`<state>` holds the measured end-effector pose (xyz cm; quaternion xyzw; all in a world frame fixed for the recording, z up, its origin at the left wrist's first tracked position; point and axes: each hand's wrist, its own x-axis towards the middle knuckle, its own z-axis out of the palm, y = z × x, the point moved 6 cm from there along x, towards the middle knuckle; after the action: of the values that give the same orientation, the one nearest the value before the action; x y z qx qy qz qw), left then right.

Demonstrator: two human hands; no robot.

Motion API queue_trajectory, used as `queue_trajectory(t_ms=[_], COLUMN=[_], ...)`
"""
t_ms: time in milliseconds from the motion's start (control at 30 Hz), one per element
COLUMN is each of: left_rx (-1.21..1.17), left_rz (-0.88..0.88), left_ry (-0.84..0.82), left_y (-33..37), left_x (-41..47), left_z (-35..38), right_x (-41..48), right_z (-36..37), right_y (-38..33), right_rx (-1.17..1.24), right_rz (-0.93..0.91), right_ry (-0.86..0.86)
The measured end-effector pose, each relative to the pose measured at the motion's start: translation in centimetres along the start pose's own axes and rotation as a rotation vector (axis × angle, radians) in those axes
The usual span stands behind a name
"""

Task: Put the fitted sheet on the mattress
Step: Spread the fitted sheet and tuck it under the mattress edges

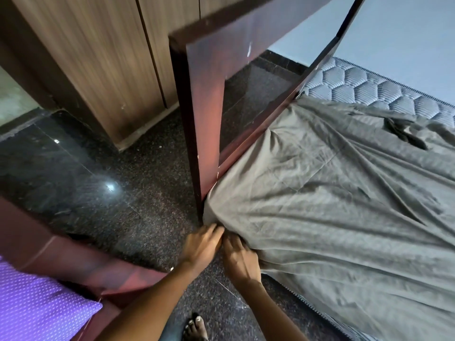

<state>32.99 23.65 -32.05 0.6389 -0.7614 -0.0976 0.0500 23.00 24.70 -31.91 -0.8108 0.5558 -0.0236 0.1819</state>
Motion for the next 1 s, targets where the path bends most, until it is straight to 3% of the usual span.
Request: queue_trajectory(t_ms=[200,433,500,700,833,1000], left_rx=[-0.306,-0.493,-0.466,-0.3,-0.065,-0.054], left_rz=[0.05,-0.088,-0.097,0.081,0.192,0.191], left_ry=[0.094,0.125,0.058,0.114,0.173,0.249], left_y=[4.1,6.3,7.4,11.9,14.6,15.3], left_x=[-1.3,-0.9,0.0,6.0,10.7,17.6], left_z=[-9.2,-22.3,-25.7,-33.3,-38.2,-42.2], right_x=[-2.3,-2.9,-2.6,-0.5,1.8,7.1], right_z=[-9.3,-22.0,-25.2,-33.1,-39.4,-45.5], right_y=[-1.7,-6.0,-6.7,-4.6,-3.0,-1.1], right_rx=[0.053,0.033,0.022,0.022,0.008,-0.003], right_rz=[0.017,0.087,0.152,0.366,0.377,0.375], right_ry=[0.083,0.254,0.289,0.333,0.474,0.516])
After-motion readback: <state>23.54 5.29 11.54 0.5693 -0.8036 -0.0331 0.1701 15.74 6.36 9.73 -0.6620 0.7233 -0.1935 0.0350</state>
